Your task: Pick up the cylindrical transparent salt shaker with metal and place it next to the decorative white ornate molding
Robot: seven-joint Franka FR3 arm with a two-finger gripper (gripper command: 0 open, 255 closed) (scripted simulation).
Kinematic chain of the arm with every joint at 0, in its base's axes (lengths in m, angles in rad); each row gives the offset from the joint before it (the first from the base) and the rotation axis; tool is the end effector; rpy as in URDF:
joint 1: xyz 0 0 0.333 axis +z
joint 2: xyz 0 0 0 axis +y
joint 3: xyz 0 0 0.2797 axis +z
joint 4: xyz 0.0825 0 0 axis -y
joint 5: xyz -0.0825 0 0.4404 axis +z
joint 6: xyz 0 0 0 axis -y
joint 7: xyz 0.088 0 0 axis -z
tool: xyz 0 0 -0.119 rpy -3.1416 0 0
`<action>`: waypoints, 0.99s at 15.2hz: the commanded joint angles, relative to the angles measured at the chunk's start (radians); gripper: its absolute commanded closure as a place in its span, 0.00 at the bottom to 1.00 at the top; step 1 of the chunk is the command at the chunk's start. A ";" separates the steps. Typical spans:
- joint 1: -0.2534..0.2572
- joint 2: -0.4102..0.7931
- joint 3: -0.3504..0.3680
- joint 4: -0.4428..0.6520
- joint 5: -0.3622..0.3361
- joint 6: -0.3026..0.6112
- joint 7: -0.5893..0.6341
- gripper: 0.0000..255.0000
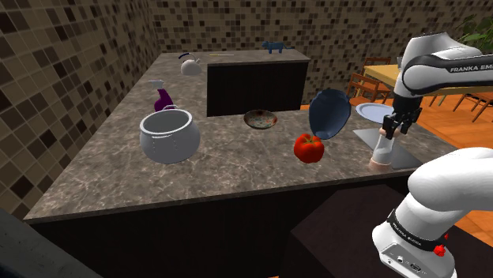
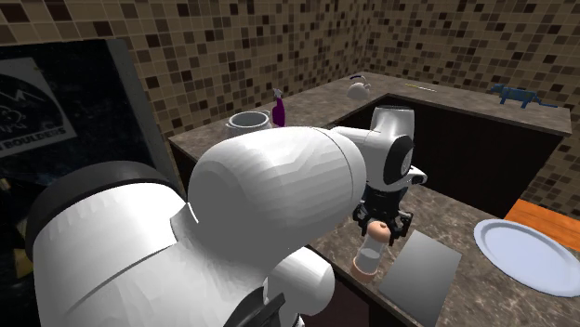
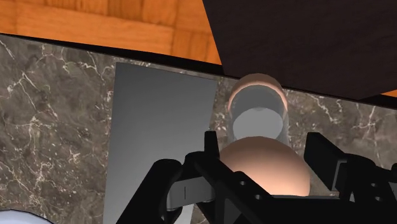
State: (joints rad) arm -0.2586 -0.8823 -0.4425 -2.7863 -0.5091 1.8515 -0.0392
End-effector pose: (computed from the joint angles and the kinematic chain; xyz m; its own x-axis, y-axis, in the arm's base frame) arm 0.2839 -0.2402 0.3603 0.9396 -0.3308 -0.0881 -0.3178 -0.9386 0.1345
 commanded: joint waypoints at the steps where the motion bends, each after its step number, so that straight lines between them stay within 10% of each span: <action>1: -0.003 0.008 -0.010 -0.017 -0.010 0.026 0.003 1.00; 9: -0.003 0.008 -0.010 -0.017 -0.010 0.026 0.003 1.00; 10: -0.003 0.008 -0.010 -0.017 -0.010 0.026 0.003 0.00; 15: -0.003 0.008 -0.010 -0.017 -0.010 0.026 0.003 0.00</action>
State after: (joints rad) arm -0.2617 -0.8740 -0.4527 -2.8030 -0.5195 1.8772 -0.0361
